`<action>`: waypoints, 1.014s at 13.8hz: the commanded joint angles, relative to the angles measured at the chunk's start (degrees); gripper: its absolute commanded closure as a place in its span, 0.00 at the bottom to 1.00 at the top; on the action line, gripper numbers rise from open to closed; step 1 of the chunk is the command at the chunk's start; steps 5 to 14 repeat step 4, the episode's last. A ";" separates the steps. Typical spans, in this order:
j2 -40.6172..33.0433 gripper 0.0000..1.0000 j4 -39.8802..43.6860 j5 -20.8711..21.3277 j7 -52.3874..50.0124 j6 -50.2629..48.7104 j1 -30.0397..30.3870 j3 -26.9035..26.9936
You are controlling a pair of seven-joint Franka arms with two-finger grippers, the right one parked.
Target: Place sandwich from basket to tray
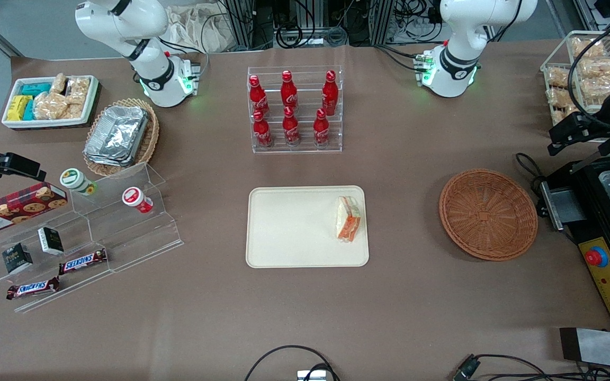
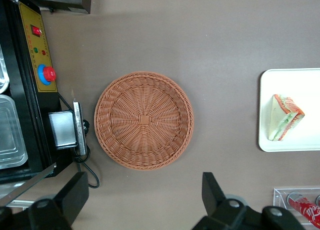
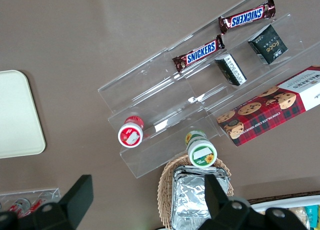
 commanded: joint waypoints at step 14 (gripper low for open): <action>-1.01 0.00 -0.45 -0.90 -0.01 -1.11 0.20 -0.40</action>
